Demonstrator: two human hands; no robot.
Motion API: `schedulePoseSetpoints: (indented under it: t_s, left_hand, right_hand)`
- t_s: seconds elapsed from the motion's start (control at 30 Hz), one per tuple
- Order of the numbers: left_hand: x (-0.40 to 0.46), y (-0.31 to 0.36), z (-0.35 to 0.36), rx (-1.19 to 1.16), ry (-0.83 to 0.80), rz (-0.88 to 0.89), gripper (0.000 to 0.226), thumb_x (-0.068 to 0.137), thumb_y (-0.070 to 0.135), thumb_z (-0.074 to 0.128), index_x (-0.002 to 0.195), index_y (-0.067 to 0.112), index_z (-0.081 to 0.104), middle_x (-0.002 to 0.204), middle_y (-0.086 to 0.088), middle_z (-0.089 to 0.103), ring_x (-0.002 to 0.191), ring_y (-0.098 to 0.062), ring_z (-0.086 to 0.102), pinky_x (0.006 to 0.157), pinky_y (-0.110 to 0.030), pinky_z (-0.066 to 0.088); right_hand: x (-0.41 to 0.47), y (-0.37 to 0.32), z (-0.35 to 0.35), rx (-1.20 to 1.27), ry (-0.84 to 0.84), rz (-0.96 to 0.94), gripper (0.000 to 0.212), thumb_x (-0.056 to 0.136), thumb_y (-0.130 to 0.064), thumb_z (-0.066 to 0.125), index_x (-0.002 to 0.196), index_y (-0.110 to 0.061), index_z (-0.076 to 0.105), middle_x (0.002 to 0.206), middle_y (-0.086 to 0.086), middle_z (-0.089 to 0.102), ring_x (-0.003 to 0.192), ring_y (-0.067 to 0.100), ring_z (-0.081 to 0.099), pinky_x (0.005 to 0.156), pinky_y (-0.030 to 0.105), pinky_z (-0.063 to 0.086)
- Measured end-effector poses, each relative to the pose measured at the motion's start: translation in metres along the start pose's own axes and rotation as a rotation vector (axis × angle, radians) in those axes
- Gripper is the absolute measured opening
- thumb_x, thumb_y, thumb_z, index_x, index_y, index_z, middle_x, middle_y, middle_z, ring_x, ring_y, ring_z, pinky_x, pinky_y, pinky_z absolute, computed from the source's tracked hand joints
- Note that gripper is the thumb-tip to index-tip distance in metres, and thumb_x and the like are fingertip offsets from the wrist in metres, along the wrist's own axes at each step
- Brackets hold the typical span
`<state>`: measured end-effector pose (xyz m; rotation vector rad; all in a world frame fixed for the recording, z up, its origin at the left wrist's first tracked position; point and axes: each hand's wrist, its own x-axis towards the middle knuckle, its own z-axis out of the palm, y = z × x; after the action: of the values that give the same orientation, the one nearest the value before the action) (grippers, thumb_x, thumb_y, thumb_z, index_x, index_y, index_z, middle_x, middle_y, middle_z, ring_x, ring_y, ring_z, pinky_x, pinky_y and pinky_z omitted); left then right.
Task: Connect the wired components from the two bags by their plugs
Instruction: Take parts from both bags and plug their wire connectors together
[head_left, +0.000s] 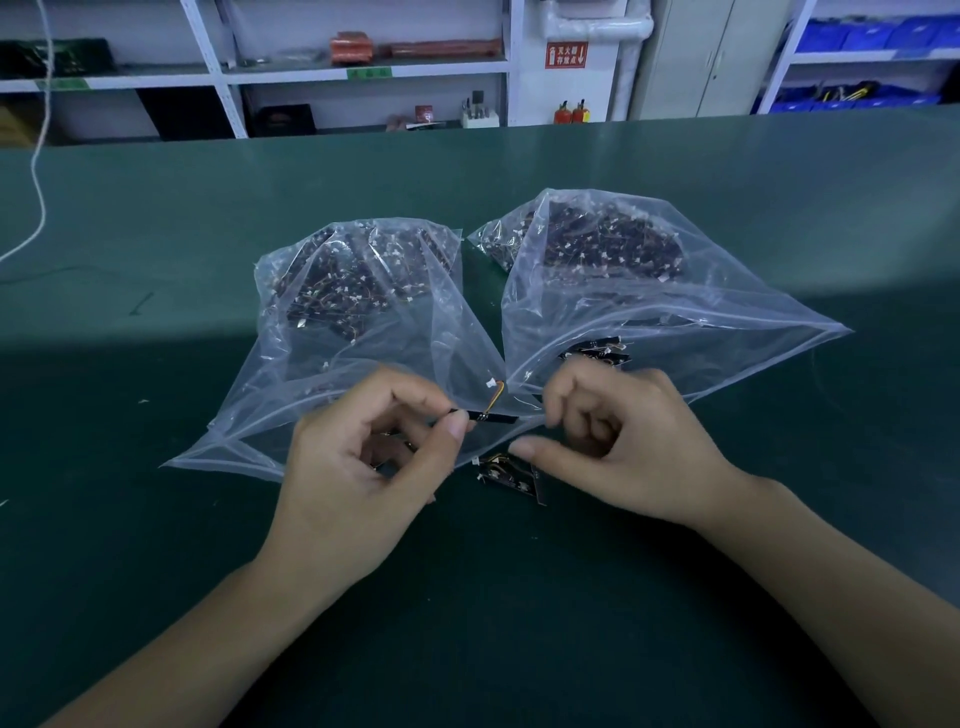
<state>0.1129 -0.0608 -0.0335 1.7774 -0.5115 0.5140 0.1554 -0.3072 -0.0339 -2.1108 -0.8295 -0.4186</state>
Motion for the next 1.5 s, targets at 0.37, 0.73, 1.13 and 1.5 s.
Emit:
schedulePoseSetpoints:
  t_s: [0.37,0.73,1.13,1.5]
  left_hand:
    - [-0.001,-0.002,0.001,0.001,-0.006,-0.004,0.005,0.097,0.032,0.074,0.102,0.031,0.072,0.079,0.004,0.072,0.064,-0.021,0.070,0.049,-0.032,0.056]
    - [0.001,-0.003,0.002,0.067,-0.013,0.032,0.007,0.096,0.031,0.075,0.102,0.035,0.074,0.085,0.008,0.072,0.069,-0.020,0.071,0.050,-0.025,0.055]
    - [-0.001,-0.007,0.003,0.124,-0.089,0.043,0.008,0.098,0.034,0.069,0.104,0.039,0.068,0.095,0.010,0.071,0.081,-0.021,0.072,0.056,-0.036,0.058]
    - [0.000,-0.009,0.003,0.150,-0.096,0.049,0.007,0.098,0.032,0.070,0.104,0.035,0.069,0.095,0.012,0.070,0.081,-0.019,0.071,0.058,-0.031,0.057]
  right_hand:
    - [-0.002,-0.010,0.020,0.274,0.143,0.012,0.004,0.097,-0.020,0.077,0.099,-0.017,0.078,0.057,-0.013,0.050,0.047,0.012,0.046,0.055,0.019,0.038]
    - [-0.002,-0.013,0.018,0.226,0.185,-0.027,0.005,0.096,-0.015,0.079,0.101,-0.013,0.077,0.058,-0.010,0.050,0.045,0.016,0.045,0.052,0.020,0.036]
    - [-0.002,-0.011,0.021,0.178,0.133,-0.012,0.007,0.102,-0.024,0.069,0.104,-0.029,0.065,0.060,-0.008,0.047,0.047,0.017,0.044,0.053,0.020,0.036]
    - [-0.003,-0.008,0.019,0.157,0.049,-0.016,0.007,0.104,-0.024,0.065,0.107,-0.029,0.060,0.062,-0.009,0.043,0.051,0.012,0.043,0.057,0.016,0.036]
